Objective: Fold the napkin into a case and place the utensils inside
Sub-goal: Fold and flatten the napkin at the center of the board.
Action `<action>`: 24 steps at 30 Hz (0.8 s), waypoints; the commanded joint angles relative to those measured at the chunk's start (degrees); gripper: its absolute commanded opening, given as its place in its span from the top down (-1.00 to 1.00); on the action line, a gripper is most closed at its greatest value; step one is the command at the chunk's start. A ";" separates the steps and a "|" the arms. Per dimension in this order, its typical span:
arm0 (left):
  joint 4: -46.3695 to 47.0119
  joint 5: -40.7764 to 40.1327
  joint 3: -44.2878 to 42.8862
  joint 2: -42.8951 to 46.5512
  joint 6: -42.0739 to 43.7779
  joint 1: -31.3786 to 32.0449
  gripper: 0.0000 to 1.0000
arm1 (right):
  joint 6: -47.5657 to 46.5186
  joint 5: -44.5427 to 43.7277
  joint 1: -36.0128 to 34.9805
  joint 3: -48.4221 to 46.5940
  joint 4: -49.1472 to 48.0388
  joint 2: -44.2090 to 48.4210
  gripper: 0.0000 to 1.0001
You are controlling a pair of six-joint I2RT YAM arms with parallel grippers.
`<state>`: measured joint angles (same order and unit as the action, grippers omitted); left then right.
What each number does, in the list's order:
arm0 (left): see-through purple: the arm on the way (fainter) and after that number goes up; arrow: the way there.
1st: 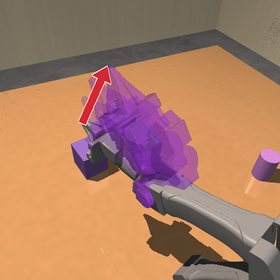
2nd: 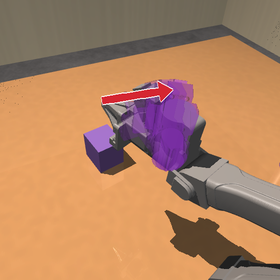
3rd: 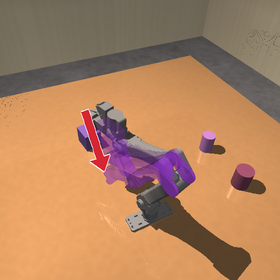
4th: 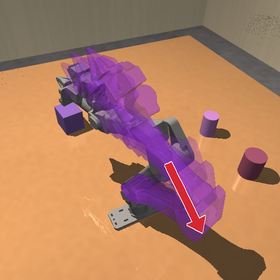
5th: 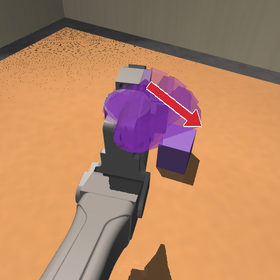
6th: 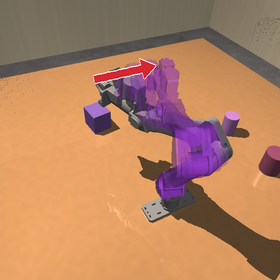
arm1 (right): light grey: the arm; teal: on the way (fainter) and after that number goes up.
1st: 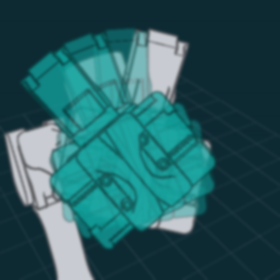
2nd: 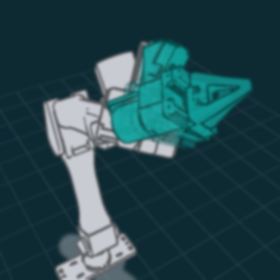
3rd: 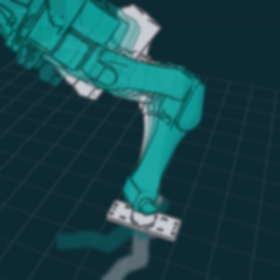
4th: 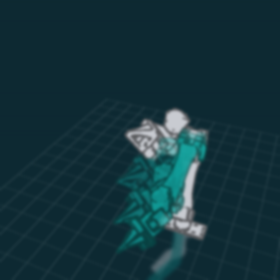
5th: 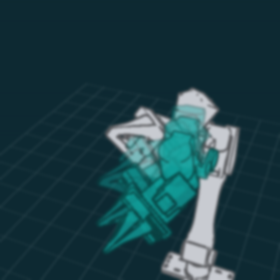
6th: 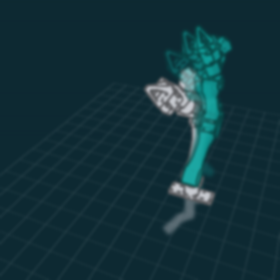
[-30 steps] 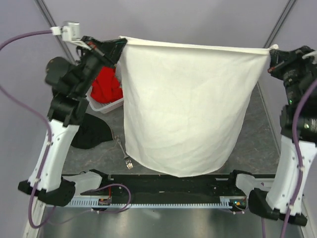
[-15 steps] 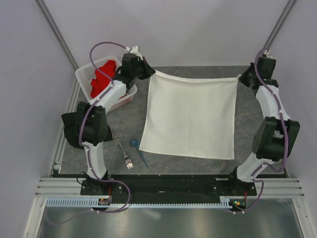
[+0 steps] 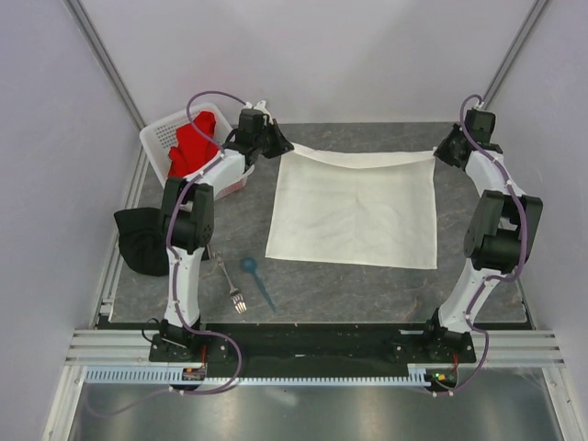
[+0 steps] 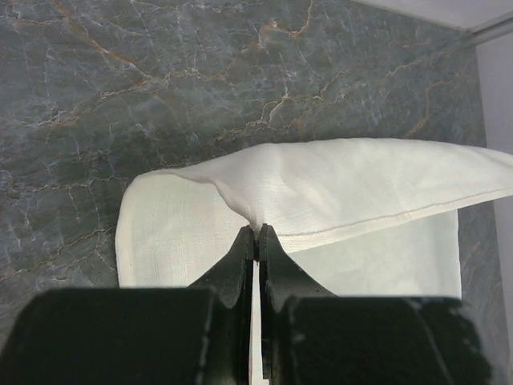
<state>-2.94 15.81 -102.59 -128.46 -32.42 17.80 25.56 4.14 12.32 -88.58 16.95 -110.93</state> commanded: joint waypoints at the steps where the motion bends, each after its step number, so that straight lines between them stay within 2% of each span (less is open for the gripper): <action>1: -2.41 -0.33 3.78 10.31 0.87 -0.14 0.96 | -0.87 -1.76 -0.19 0.94 4.13 7.12 1.00; 8: -16.21 -1.84 12.75 23.76 -2.11 -0.05 0.96 | 2.48 -8.44 0.51 11.75 16.51 22.23 1.00; 10: -18.15 -0.79 17.93 27.37 -2.64 -0.05 0.96 | 3.09 -12.13 0.69 13.25 20.82 24.26 1.00; 15: -18.50 2.64 33.20 39.05 -3.61 0.21 0.96 | 4.93 -10.56 0.69 23.77 25.24 34.28 1.00; 18: -18.33 4.66 41.29 42.50 -5.36 0.74 0.96 | 5.37 -11.34 0.69 29.14 26.90 39.21 1.00; 24: -17.80 5.55 51.06 47.60 -5.81 6.01 0.96 | 8.18 -14.78 0.69 37.67 29.10 43.17 1.00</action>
<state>-19.88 20.16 -56.01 -84.62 -36.51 21.21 31.38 -4.82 12.38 -54.83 43.79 -69.28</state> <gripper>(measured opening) 0.041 0.007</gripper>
